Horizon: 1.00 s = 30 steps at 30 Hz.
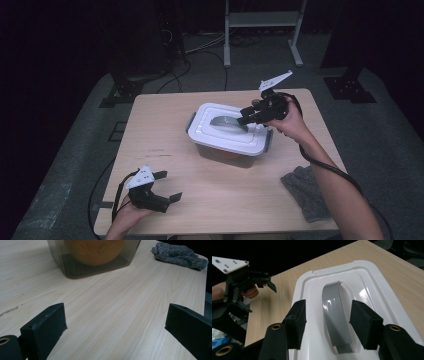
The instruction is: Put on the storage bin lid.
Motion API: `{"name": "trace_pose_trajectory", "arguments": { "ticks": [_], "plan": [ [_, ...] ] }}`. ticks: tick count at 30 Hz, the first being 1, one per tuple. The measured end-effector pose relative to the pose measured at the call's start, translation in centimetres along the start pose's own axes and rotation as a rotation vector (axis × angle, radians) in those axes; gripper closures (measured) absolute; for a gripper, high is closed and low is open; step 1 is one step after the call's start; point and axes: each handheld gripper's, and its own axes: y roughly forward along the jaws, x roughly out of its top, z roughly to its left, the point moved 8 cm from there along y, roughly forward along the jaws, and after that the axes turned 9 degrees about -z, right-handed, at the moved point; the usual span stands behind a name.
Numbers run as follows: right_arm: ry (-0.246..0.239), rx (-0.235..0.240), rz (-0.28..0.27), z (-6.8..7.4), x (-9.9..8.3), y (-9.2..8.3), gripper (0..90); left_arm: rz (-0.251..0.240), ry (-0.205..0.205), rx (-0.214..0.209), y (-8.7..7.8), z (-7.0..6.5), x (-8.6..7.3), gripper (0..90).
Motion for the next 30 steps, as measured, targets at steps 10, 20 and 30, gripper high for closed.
{"name": "trace_pose_trajectory", "arguments": {
  "ticks": [10, 20, 30],
  "plan": [
    [0.016, -0.018, -0.014, 0.4, -1.4, -2.6, 44.5, -0.001, -0.004, 0.0, 0.0, 0.0, 0.0, 2.7],
    [0.027, -0.027, -0.018, 0.9, -2.7, -4.3, 44.5, -0.006, -0.008, 0.0, -0.1, 0.1, -0.1, 2.7],
    [0.047, -0.035, -0.023, 1.1, -4.1, -5.8, 44.0, -0.005, -0.012, -0.001, -0.1, 0.2, -0.1, 2.7]
  ]
}}
